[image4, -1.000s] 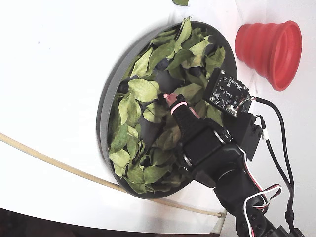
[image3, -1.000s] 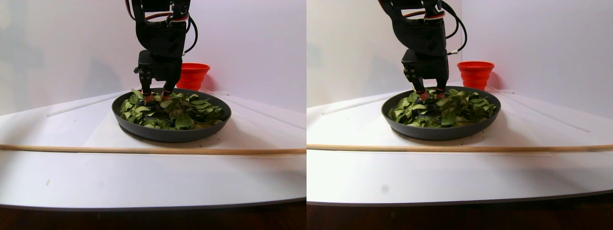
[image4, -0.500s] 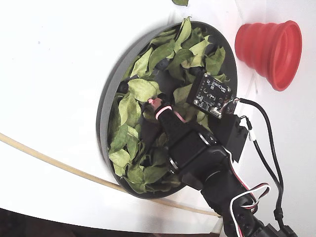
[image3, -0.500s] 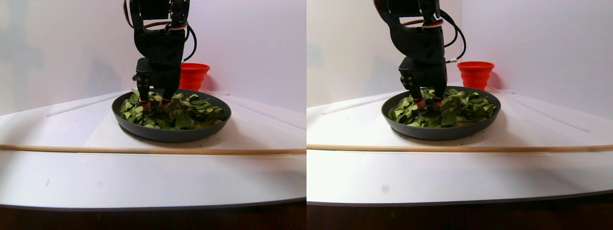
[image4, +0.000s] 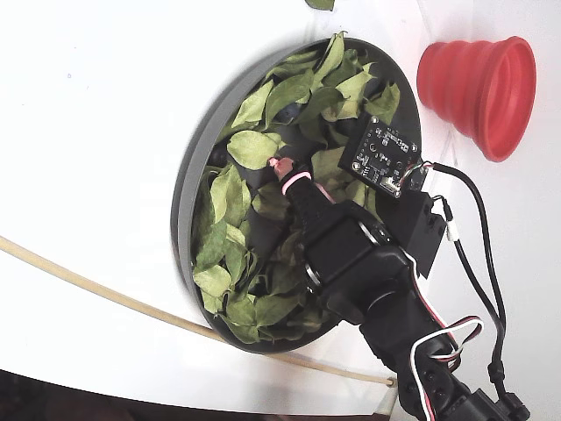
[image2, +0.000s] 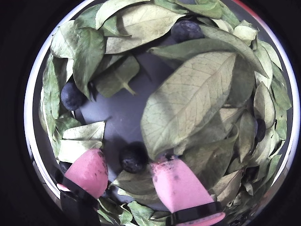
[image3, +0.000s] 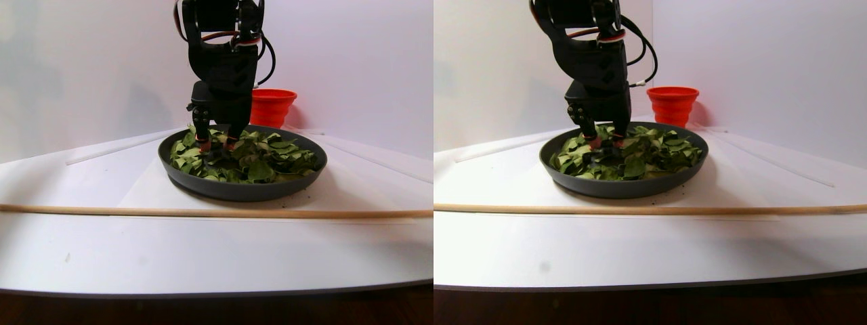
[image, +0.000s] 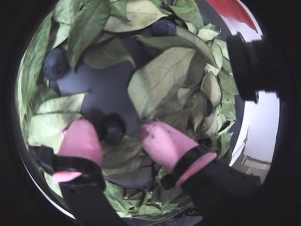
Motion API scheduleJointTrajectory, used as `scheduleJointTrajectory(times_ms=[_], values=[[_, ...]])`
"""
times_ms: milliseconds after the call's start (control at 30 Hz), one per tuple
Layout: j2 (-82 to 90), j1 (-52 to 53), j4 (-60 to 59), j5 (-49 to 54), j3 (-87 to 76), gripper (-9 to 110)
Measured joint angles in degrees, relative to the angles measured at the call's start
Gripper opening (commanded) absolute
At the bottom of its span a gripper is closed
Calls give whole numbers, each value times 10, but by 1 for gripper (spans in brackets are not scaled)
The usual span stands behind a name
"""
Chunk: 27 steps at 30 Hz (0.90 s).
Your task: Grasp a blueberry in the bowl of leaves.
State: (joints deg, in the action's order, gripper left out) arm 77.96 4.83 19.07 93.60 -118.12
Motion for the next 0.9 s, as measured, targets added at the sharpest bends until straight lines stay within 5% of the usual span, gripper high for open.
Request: scheduleJointTrajectory(times_ms=[900], values=[[-45, 3, 31, 11, 27, 12]])
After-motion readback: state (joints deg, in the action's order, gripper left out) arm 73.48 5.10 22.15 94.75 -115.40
